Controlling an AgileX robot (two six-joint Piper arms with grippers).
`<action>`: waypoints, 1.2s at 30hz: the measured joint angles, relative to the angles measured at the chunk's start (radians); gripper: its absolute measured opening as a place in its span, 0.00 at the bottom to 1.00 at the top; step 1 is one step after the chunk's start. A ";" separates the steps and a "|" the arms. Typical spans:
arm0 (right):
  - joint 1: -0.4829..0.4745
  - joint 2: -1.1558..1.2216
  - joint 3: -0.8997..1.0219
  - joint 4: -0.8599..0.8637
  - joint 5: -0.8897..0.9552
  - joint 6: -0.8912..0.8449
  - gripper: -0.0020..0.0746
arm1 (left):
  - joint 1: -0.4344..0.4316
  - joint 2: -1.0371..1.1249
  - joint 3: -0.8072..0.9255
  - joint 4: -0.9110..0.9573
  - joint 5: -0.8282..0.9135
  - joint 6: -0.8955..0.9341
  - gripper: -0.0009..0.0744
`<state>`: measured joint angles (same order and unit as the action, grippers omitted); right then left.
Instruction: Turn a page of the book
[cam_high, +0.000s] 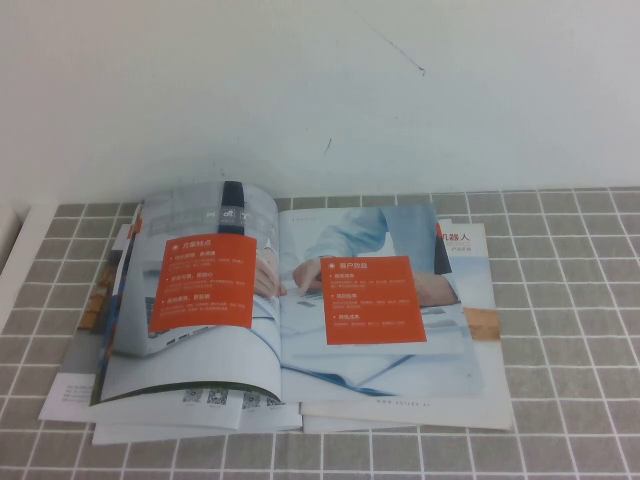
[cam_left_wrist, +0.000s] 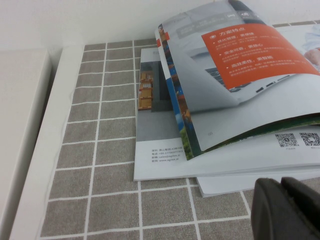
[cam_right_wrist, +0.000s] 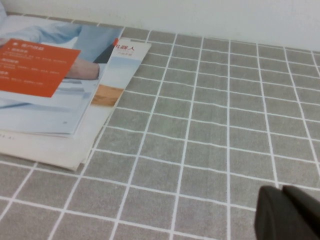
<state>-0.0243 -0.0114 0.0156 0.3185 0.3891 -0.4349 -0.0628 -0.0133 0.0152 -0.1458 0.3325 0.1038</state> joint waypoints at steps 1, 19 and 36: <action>0.000 0.000 0.000 0.005 0.000 0.000 0.02 | 0.000 0.000 0.000 0.000 0.000 0.000 0.01; 0.000 0.000 0.013 0.068 -0.095 0.000 0.02 | 0.000 0.000 0.006 -0.004 -0.068 0.000 0.01; 0.000 0.000 0.013 0.105 -0.584 0.000 0.02 | 0.000 0.000 0.008 -0.167 -0.707 0.000 0.01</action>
<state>-0.0243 -0.0114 0.0281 0.4233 -0.1951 -0.4349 -0.0628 -0.0133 0.0227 -0.3129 -0.3745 0.1038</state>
